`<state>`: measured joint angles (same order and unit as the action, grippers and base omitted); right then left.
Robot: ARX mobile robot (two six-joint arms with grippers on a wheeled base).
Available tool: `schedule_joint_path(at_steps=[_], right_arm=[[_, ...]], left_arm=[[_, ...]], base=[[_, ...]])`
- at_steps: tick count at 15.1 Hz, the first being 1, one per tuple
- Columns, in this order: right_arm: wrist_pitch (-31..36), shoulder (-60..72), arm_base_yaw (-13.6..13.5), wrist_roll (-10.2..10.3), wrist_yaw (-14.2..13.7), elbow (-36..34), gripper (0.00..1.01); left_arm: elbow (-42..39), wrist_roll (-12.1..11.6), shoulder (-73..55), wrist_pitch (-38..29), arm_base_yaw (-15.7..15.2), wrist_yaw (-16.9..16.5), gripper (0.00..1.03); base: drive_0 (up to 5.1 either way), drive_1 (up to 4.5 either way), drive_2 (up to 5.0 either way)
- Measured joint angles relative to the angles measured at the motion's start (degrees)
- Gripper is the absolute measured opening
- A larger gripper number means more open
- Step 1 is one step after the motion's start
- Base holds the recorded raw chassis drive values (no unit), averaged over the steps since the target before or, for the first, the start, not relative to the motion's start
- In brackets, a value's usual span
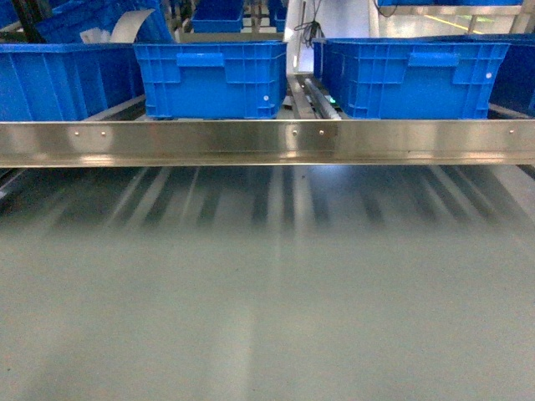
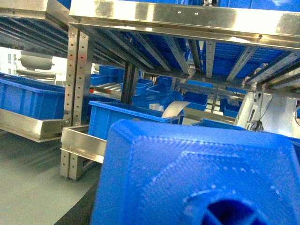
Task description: Sort blue parts and orange caps into right shelf containers
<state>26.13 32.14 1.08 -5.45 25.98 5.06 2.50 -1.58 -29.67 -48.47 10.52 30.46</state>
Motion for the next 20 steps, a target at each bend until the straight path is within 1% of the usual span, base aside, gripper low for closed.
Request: schedule_joint_path(at_steps=[20], right_arm=[[0.0,0.0,0.0,0.0,0.0,0.0,0.43]], left_arm=[[0.0,0.0,0.0,0.0,0.0,0.0,0.46]], base=[[0.0,0.00,0.0]])
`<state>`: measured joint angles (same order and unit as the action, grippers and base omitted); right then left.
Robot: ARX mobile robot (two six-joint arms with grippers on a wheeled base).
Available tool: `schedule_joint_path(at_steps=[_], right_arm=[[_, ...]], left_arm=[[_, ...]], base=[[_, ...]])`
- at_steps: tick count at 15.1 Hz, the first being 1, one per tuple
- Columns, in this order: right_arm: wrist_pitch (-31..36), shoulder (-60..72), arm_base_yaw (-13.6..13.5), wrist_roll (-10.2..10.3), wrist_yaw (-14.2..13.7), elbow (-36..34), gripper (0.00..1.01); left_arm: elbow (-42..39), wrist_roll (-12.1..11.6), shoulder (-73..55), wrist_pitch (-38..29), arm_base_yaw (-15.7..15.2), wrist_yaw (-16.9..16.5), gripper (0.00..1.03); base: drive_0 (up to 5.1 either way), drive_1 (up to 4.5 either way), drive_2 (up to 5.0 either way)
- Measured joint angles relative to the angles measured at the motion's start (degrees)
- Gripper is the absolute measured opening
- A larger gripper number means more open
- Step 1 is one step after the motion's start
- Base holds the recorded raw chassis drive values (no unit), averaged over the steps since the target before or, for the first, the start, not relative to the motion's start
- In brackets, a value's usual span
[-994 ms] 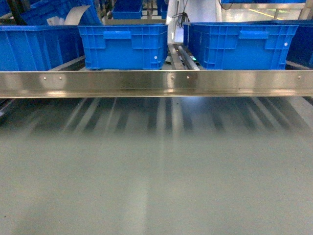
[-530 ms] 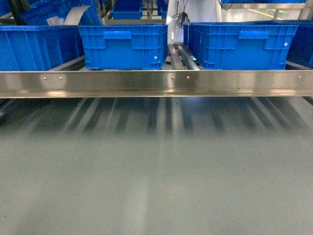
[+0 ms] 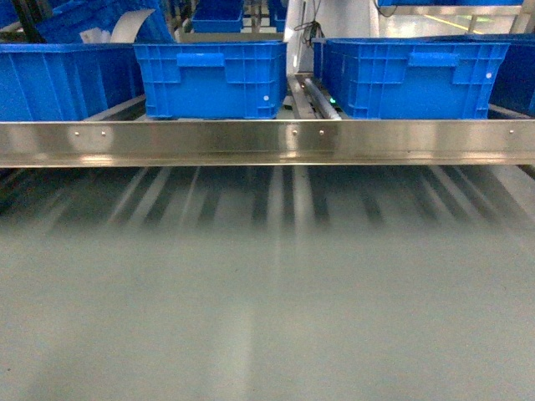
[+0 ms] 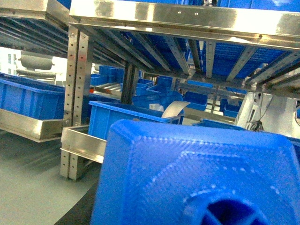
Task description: Sort blue parts and orange caps into right shelf containers
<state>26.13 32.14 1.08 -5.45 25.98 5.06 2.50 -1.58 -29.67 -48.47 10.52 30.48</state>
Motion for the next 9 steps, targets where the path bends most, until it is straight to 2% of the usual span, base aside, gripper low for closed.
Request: schedule_joint_path(at_steps=[9], right_arm=[[0.0,0.0,0.0,0.0,0.0,0.0,0.43]], left_arm=[[0.0,0.0,0.0,0.0,0.0,0.0,0.46]], base=[[0.0,0.00,0.0]])
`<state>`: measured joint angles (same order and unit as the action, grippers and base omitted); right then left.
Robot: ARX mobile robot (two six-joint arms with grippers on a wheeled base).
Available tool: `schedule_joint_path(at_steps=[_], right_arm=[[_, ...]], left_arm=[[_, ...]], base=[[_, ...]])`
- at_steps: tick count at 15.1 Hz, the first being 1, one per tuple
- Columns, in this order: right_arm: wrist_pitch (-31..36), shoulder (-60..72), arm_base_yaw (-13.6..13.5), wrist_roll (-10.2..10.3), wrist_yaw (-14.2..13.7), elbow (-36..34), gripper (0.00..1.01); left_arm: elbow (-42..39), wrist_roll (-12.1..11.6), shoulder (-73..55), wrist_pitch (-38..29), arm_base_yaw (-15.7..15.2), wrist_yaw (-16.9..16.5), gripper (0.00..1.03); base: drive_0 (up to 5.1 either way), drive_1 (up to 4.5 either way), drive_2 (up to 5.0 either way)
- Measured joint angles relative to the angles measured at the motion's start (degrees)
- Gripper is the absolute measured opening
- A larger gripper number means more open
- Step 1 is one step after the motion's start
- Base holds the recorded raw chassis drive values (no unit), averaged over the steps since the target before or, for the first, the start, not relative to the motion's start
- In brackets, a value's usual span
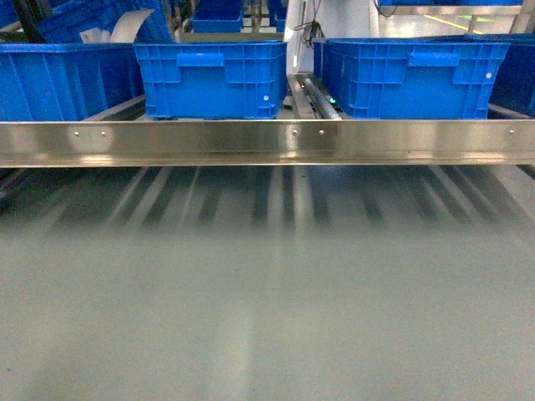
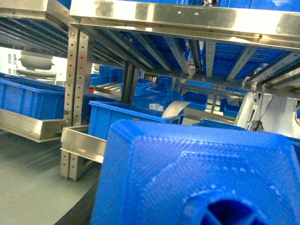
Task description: Sort blue parts and orange caps into right shelf containers
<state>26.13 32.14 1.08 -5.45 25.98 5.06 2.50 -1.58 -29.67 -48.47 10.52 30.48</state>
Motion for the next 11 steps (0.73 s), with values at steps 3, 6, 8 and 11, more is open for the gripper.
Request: schedule_joint_path(at_steps=[3,6,8,11], right_arm=[[0.0,0.0,0.0,0.0,0.0,0.0,0.43],[0.0,0.0,0.0,0.0,0.0,0.0,0.43],[0.0,0.0,0.0,0.0,0.0,0.0,0.43],[0.0,0.0,0.0,0.0,0.0,0.0,0.43]], left_arm=[[0.0,0.0,0.0,0.0,0.0,0.0,0.46],[0.0,0.0,0.0,0.0,0.0,0.0,0.46],[0.0,0.0,0.0,0.0,0.0,0.0,0.46],[0.0,0.0,0.0,0.0,0.0,0.0,0.46]], base=[[0.0,0.00,0.0],[0.0,0.00,0.0],[0.0,0.00,0.0],[0.0,0.00,0.0]])
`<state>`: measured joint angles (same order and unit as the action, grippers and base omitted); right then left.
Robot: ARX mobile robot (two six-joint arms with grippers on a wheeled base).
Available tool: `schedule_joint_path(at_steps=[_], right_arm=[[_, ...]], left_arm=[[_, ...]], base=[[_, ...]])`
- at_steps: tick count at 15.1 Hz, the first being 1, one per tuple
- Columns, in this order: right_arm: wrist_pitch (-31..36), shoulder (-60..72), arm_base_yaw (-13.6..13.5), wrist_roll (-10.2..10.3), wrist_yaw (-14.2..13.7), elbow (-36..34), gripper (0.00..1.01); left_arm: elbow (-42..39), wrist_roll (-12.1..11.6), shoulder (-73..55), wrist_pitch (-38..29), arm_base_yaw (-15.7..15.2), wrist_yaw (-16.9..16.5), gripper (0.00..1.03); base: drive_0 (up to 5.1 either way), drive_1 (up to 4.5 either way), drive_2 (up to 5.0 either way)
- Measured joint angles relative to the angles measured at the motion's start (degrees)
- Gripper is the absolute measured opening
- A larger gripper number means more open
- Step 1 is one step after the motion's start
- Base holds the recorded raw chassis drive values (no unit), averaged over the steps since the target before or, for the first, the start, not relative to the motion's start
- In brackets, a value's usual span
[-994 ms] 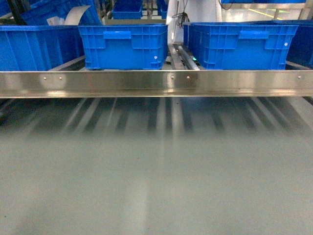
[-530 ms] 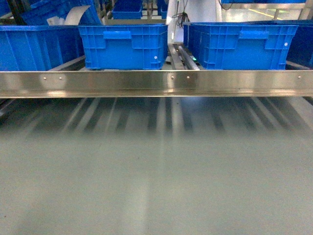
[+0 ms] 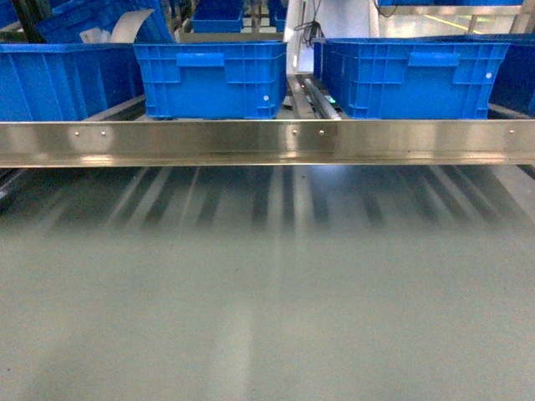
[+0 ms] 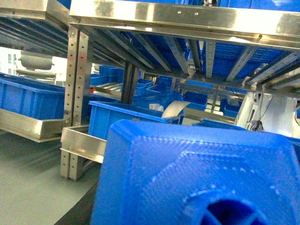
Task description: Sort blue parts and orange caps into right shelf containers
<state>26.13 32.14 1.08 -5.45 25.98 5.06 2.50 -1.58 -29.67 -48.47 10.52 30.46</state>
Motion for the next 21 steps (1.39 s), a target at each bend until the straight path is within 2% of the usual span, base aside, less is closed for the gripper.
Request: schedule_joint_path(at_steps=[21], right_arm=[[0.0,0.0,0.0,0.0,0.0,0.0,0.43]], left_arm=[[0.0,0.0,0.0,0.0,0.0,0.0,0.46]], base=[[0.0,0.00,0.0]])
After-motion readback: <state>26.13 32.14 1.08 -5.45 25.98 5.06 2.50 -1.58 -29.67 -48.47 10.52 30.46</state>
